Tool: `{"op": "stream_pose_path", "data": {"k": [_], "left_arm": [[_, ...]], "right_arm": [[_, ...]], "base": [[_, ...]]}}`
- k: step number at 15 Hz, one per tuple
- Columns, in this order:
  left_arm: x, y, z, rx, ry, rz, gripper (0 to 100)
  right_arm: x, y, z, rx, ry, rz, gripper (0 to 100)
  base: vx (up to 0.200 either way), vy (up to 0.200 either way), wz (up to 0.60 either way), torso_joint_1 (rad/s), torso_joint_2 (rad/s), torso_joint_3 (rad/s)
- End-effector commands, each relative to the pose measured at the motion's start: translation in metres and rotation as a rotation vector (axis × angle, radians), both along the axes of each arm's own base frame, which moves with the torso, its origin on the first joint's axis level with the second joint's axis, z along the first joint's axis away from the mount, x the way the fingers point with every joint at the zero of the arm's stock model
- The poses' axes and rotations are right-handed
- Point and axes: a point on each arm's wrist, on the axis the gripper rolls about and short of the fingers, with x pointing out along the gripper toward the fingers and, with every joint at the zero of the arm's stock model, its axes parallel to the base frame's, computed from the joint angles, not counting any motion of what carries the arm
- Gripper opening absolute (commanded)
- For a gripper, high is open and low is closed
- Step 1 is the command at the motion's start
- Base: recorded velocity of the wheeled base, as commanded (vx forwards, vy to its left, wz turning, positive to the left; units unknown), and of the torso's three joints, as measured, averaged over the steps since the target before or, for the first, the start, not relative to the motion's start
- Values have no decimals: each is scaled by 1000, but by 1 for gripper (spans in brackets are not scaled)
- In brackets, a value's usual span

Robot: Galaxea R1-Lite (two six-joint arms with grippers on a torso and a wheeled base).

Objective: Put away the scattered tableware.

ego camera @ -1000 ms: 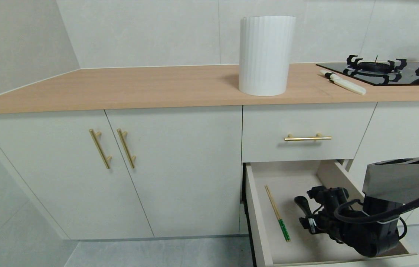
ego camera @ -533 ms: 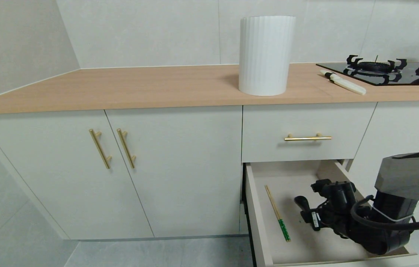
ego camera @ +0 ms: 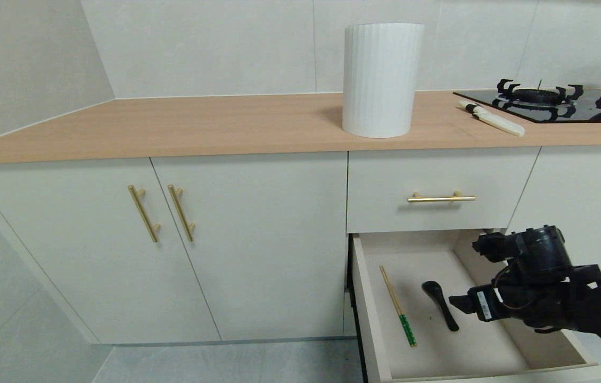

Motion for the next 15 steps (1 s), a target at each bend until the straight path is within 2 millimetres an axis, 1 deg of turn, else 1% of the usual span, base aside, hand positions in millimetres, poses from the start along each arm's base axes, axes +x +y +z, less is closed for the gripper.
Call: {"op": "stream_pose_path", "data": {"k": [1,2,5,7,9,12,14,15], "left_arm": [[0,0,0,8,2,5,100],[0,0,0,-22,-2,9,100],[0,0,0,-30,-2,9,100],[0,0,0,-30,-2,9,100],[0,0,0,-30,-2,9,100],[0,0,0,-30,-2,9,100],[0,0,0,-28,-2,9,100],[0,0,0,-28,-2,9,100]], "right_arm": [[-26,1,59,64,-94,63,100],[-29,-1,64,61,-77,63,100],[-40,-3,76,82,-66,87,100],[-50,-4,86,85,-71,100,100],[-57,-4,89,78,-64,113,100],[-64,2,84,69,-31,148,100],[-67,5,77,32,23,184,100],[-68,6,70,3,61,209,100]], "base": [[0,0,0,0,0,0],[0,0,0,0,0,0],[0,0,0,0,0,0],[-200,0,0,2,-5,5],[-200,0,0,10,0,2],[-200,0,0,1,1,4],[0,0,0,0,0,0],[0,0,0,0,0,0]]}}
